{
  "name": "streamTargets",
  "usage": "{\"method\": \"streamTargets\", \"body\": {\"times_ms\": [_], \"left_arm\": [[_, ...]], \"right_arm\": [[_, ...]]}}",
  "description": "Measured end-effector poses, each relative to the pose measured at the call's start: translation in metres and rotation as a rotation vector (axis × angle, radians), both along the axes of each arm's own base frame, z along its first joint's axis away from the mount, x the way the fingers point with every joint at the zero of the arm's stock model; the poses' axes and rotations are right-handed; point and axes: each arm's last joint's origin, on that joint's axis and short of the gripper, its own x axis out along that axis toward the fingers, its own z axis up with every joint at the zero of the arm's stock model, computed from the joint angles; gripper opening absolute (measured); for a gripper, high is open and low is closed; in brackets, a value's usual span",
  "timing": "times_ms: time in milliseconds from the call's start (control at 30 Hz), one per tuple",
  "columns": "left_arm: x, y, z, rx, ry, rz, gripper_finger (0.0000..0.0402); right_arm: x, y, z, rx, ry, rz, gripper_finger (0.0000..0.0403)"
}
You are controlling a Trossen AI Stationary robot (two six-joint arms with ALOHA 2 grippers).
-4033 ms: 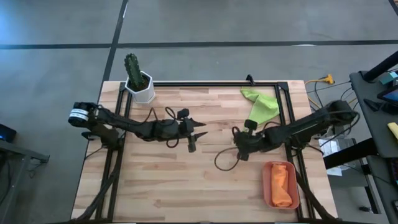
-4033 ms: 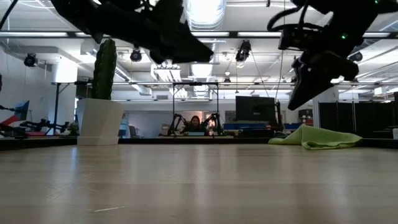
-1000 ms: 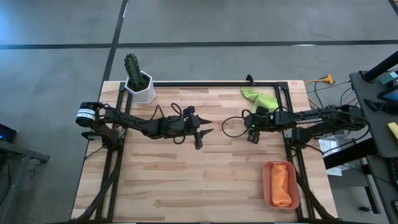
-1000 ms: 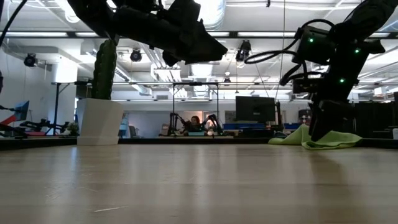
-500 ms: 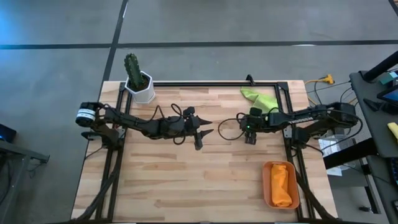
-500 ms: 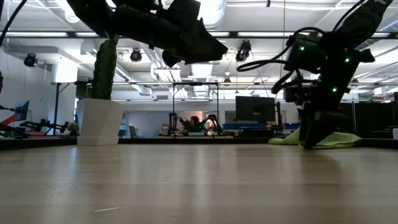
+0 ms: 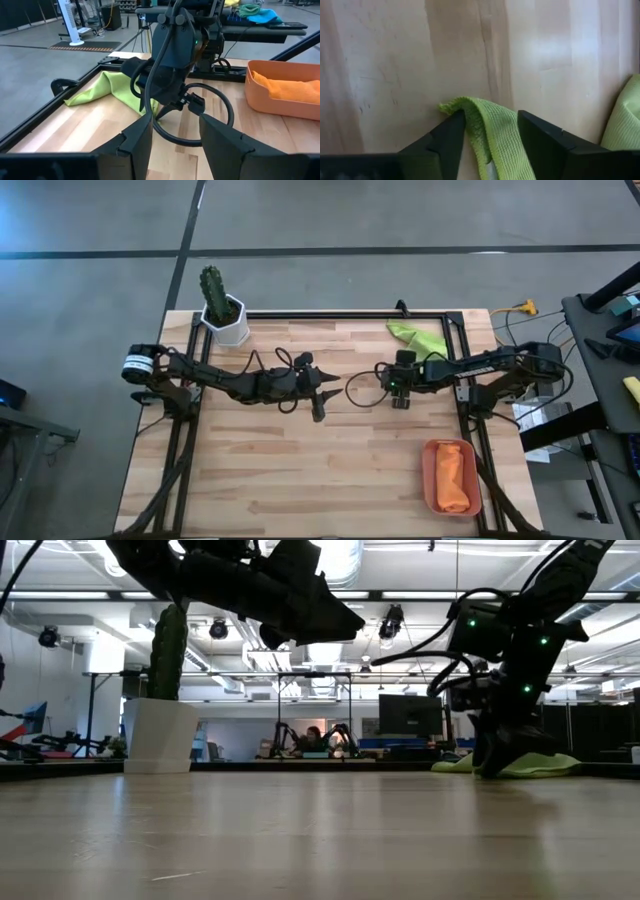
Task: Roll microfiber towels into tight, uniform cylinder then place into a basket
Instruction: Fold the green microfiber cloth
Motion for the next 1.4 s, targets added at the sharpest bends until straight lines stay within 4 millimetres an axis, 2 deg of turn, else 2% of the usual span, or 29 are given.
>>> {"method": "streamTargets", "body": {"times_ms": [400, 600, 800, 967, 1133, 1267, 1400], "left_arm": [[0.0, -0.001, 0.0, -0.002, 0.0, -0.004, 0.0147], [0.0, -0.001, 0.0, -0.002, 0.001, -0.003, 0.0147], [0.0, -0.001, 0.0, -0.002, 0.001, -0.003, 0.0148], [0.003, -0.001, -0.008, -0.002, 0.022, -0.003, 0.0148], [0.008, -0.001, -0.024, -0.001, 0.076, -0.005, 0.0148], [0.009, -0.001, -0.029, -0.001, 0.086, -0.007, 0.0148], [0.01, -0.002, -0.029, -0.005, 0.088, -0.007, 0.0148]], "right_arm": [[0.001, 0.0, 0.001, -0.001, 0.024, 0.05, 0.0017], [0.014, -0.002, 0.014, -0.005, -0.055, 0.027, 0.0013], [0.033, 0.0, 0.027, 0.041, -0.223, 0.045, 0.0013], [0.055, 0.012, 0.044, 0.098, -0.446, 0.123, 0.0012], [0.071, 0.032, 0.061, 0.101, -0.659, 0.205, 0.0012], [0.075, 0.043, 0.068, 0.102, -0.736, 0.245, 0.0012], [0.075, 0.044, 0.068, 0.064, -0.74, 0.211, 0.0012]]}}
